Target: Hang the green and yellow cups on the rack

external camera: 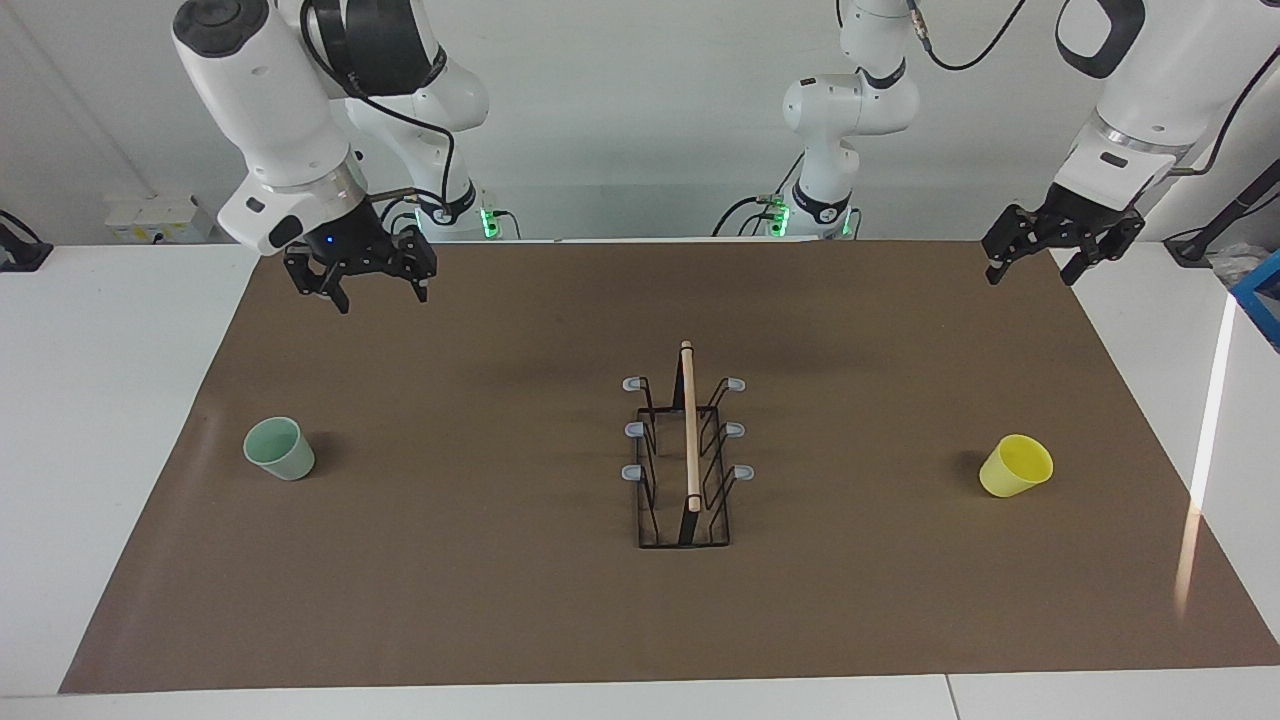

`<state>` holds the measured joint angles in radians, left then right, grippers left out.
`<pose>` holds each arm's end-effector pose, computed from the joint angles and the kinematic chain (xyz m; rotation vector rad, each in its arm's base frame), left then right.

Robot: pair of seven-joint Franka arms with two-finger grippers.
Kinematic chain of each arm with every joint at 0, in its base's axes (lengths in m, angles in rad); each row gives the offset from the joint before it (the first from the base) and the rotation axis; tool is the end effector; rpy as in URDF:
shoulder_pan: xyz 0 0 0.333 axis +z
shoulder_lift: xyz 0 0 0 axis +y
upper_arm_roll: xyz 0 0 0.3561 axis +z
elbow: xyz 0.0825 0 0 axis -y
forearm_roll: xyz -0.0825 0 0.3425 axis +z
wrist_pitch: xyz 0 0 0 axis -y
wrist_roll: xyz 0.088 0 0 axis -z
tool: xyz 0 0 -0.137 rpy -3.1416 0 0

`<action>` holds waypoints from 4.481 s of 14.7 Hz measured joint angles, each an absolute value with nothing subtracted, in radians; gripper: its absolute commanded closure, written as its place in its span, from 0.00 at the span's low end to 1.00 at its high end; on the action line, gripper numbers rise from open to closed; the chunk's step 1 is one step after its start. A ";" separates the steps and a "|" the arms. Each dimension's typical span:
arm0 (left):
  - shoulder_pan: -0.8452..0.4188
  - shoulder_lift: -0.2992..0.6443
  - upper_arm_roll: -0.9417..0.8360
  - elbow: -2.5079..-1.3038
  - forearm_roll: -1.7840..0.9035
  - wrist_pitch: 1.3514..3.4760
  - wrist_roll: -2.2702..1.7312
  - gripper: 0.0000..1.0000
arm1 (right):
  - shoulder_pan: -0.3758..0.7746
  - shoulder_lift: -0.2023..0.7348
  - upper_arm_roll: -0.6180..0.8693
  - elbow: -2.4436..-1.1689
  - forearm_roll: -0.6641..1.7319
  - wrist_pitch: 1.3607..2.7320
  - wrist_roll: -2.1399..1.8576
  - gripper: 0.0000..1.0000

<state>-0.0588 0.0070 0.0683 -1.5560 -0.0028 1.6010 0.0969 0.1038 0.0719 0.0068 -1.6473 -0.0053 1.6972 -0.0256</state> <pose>0.5200 0.0044 0.6401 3.1377 -0.1372 0.0598 0.5405 0.0592 0.5743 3.1284 0.2145 -0.0341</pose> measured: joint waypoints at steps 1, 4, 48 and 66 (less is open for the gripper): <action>-0.058 0.007 0.072 -1.555 -0.003 1.599 0.071 0.00 | 0.103 0.079 0.007 -1.665 -0.025 1.712 -0.045 0.00; -0.055 0.022 0.097 -1.555 -0.007 1.596 0.018 0.00 | 0.103 0.120 0.007 -1.689 -0.095 1.738 -0.108 0.00; -0.017 0.645 0.488 -1.524 -0.960 1.869 -1.088 0.00 | 0.101 0.412 0.005 -2.117 -1.466 2.022 -0.519 0.00; -0.096 0.574 0.482 -1.809 -1.396 2.096 -1.051 0.00 | 0.035 0.410 0.005 -2.149 -1.641 2.085 -0.468 0.00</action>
